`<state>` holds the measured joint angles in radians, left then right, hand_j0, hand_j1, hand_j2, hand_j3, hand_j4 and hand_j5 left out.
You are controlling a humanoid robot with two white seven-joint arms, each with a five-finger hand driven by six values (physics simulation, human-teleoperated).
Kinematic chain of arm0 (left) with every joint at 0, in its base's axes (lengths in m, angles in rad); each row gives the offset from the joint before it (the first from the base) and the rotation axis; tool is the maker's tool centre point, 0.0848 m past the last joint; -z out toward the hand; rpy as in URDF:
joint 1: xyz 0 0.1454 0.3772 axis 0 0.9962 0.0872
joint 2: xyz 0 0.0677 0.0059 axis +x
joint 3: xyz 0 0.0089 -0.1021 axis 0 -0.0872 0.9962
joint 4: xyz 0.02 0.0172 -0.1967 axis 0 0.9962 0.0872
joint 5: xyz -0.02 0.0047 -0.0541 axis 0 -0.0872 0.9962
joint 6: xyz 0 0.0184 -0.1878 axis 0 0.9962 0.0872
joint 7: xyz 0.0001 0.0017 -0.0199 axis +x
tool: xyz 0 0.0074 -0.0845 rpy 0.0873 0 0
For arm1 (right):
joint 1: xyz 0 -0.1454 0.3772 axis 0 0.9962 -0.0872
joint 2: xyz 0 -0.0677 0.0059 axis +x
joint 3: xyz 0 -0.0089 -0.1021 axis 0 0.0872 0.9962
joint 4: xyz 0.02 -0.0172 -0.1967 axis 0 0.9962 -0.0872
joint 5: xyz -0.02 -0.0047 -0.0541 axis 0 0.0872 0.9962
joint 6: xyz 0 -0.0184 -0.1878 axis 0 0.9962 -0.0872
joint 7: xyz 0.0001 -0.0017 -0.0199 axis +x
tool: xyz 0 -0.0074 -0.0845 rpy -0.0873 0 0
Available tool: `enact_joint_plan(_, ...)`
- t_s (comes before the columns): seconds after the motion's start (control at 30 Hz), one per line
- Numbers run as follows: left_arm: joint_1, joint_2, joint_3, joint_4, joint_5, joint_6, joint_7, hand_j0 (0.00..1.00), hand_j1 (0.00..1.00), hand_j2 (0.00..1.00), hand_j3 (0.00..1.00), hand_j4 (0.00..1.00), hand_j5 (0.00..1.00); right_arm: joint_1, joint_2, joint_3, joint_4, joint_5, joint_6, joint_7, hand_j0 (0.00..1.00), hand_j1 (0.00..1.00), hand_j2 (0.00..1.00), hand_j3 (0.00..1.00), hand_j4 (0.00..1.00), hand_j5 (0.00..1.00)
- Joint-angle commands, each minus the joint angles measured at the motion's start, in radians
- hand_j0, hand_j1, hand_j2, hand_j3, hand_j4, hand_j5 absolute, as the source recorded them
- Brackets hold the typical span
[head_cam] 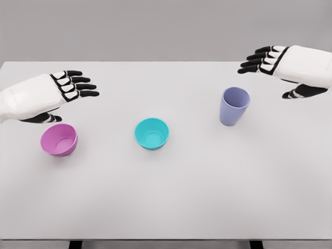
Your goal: Stacking bowl and cup with both arms
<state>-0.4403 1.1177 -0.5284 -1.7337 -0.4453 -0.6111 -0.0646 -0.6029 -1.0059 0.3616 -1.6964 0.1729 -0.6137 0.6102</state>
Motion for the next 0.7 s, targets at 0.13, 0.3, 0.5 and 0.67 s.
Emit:
enact_joint_plan(0.13,0.002,-0.001,-0.002,0.003,0.002,0.000,0.002,1.00,1.00,1.00,1.00,1.00,1.00,0.015,-0.005,-0.050,-0.011,-0.007,0.003,0.001,1.00,1.00,1.00,1.00,1.00,1.00)
enact_joint_plan(0.3,-0.005,0.004,0.002,0.052,0.013,0.000,-0.021,1.00,1.00,1.00,1.00,1.00,1.00,0.025,-0.037,-0.066,-0.002,-0.012,0.003,0.001,1.00,1.00,1.00,1.00,1.00,1.00)
enact_joint_plan(0.5,-0.002,0.185,0.008,0.033,0.499,0.000,-0.546,1.00,1.00,1.00,1.00,1.00,1.00,0.032,-0.027,-0.098,-0.005,-0.010,0.003,0.001,1.00,1.00,1.00,1.00,1.00,1.00)
enact_joint_plan(0.67,-0.006,0.261,-0.021,-0.029,0.540,0.000,-0.546,1.00,1.00,1.00,1.00,1.00,1.00,0.061,-0.034,-0.099,-0.003,-0.010,0.003,0.001,1.00,1.00,1.00,1.00,1.00,1.00)
